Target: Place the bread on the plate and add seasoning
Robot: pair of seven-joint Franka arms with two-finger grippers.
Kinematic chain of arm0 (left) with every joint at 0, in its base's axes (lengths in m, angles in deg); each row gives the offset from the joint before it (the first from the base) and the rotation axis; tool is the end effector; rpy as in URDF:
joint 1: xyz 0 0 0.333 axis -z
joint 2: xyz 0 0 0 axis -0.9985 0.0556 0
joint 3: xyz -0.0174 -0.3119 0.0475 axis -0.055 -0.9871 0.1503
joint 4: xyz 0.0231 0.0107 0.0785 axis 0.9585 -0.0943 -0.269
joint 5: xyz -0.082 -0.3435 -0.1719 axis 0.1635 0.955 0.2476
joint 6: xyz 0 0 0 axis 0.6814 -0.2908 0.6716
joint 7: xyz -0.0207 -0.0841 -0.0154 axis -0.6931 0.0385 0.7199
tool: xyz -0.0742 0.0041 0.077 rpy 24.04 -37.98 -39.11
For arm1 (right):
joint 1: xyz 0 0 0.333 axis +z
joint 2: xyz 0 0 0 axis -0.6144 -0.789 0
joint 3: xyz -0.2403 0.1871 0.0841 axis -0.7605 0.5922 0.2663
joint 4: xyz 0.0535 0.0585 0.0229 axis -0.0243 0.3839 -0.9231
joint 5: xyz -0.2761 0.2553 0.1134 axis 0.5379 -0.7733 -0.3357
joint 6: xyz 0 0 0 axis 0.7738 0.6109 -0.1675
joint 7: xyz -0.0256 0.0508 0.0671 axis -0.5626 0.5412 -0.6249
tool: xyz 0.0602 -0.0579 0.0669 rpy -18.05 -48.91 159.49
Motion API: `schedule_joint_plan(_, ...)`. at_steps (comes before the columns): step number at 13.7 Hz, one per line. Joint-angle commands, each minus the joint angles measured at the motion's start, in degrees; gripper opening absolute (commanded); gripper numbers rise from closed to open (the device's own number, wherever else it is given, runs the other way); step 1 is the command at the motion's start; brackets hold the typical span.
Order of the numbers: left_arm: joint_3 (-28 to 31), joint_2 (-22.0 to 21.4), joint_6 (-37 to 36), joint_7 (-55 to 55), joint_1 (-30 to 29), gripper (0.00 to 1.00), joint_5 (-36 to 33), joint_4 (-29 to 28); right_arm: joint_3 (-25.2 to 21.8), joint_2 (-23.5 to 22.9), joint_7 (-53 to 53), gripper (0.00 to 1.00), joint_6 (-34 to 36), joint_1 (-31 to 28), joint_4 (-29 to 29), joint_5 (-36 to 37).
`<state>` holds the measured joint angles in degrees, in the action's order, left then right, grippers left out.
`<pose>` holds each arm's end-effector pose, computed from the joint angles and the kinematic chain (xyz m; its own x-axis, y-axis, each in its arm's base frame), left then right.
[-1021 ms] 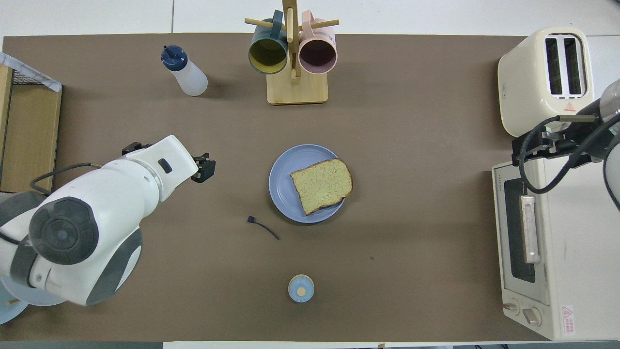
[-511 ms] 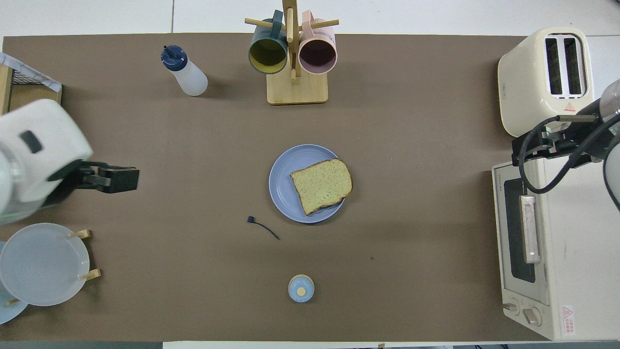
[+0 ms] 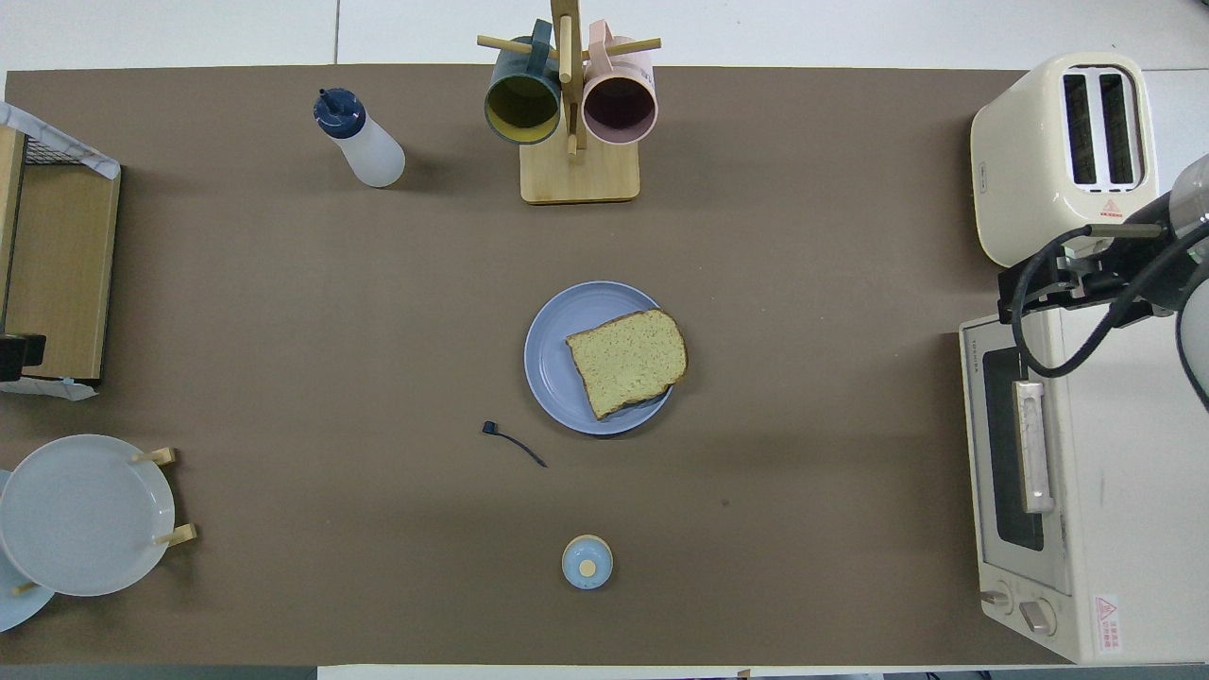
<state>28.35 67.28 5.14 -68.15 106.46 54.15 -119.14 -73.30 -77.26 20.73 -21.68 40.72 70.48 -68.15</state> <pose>0.4742 -0.0311 0.7031 0.9538 -0.2726 0.1263 -0.2658 -0.9616 -0.0686 0.5506 0.0265 0.6064 0.9847 -0.0706 -0.1592 -0.0682 -0.9975 0.0210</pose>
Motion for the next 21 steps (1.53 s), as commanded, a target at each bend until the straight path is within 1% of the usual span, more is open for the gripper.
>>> schedule_joint_plan(1,-2.0,1.15,-0.45,-0.3,-4.23,1.0,0.4,1.39,0.39,1.3,1.86,1.0,-0.37,-1.05,1.48,-1.08)
schedule_joint_plan(2,-5.84,2.46,0.51,-0.74,-8.88,1.0,1.97,2.35,0.39,1.3,1.86,1.0,-0.37,-0.97,1.48,-1.0)
schedule_joint_plan(3,-9.79,4.73,-0.43,-2.14,-13.28,1.0,5.72,4.97,0.39,1.3,1.86,1.0,-0.37,-0.97,1.48,-0.99)
schedule_joint_plan(4,-10.79,5.97,-3.05,-2.33,-15.76,1.0,7.5,8.3,0.39,1.3,1.86,1.0,-0.37,-0.97,1.48,-1.08)
schedule_joint_plan(5,-10.8,7.9,-5.78,-2.33,-16.31,1.0,8.04,10.95,0.39,1.3,1.86,1.0,-0.37,-0.97,1.48,-1.08)
schedule_joint_plan(6,-10.8,8.96,-9.02,-2.33,-16.48,1.0,8.48,12.54,0.39,1.3,1.86,1.0,-0.37,-0.97,1.48,-1.0)
schedule_joint_plan(7,-10.63,10.02,-10.8,-2.33,-16.23,1.0,8.48,13.34,0.47,1.21,1.95,1.0,-0.72,-0.97,1.48,-1.26)
schedule_joint_plan(8,-10.54,10.9,-11.08,-2.33,-16.05,1.0,8.48,13.35,1.0,1.21,2.04,1.0,-2.46,-0.18,1.48,-3.87)
schedule_joint_plan(9,-10.54,12.3,-11.25,-2.33,-15.96,1.0,8.48,13.26,1.35,1.3,1.95,1.0,-3.0,1.56,1.48,-4.59)
schedule_joint_plan(10,-10.97,12.75,-10.91,-2.59,-15.96,1.0,8.48,12.83,1.35,1.39,2.12,1.0,-3.7,2.71,1.57,-4.77)
schedule_joint_plan(11,-11.24,12.75,-10.12,-2.77,-15.96,1.0,8.48,12.3,1.53,1.3,2.73,1.0,-5.62,2.55,2.18,-6.86)
schedule_joint_plan(12,-11.24,12.49,-8.11,-3.46,-15.96,1.0,8.57,10.81,1.36,2.08,4.66,1.0,-9.56,2.29,4.88,-11.41)
schedule_joint_plan(13,-11.24,11.36,-5.13,-3.99,-15.79,1.0,8.49,7.14,1.27,4.18,5.46,1.0,-14.65,1.94,10.22,-15.89)
schedule_joint_plan(14,-11.24,9.52,-2.93,-4.0,-15.78,1.0,8.4,3.98,1.27,5.68,5.12,1.0,-21.22,2.02,16.19,-20.46)
schedule_joint_plan(15,-11.24,9.16,-2.73,-3.91,-15.87,1.0,8.31,3.25,1.35,5.69,4.85,1.0,-26.33,2.54,20.16,-23.64)
schedule_joint_plan(16,-11.15,9.33,-3.08,-4.0,-15.7,1.0,7.96,3.5,1.53,4.48,5.2,1.0,-30.74,3.59,23.6,-26.28)
schedule_joint_plan(17,-11.07,9.5,-3.34,-4.09,-15.17,1.0,7.87,3.85,1.44,2.2,5.2,1.0,-34.7,5.69,24.85,-28.92)
schedule_joint_plan(18,-10.98,9.85,-3.61,-4.09,-15.08,1.0,7.87,4.46,1.44,0.7,4.85,1.0,-38.3,8.06,25.3,-29.38)
schedule_joint_plan(19,-11.06,10.29,-4.56,-4.17,-14.99,1.0,7.7,5.69,1.36,-0.1,4.5,1.0,-39.56,9.48,25.22,-29.38)
schedule_joint_plan(20,-11.07,10.64,-5.1,-4.35,-14.73,1.0,7.52,6.57,1.35,-0.28,4.32,1.0,-38.0,9.23,24.26,-29.3)
schedule_joint_plan(21,-11.07,10.65,-5.1,-4.44,-14.73,1.0,7.52,6.58,0.75,-0.28,4.24,1.0,-29.98,8.71,20.77,-28.25)
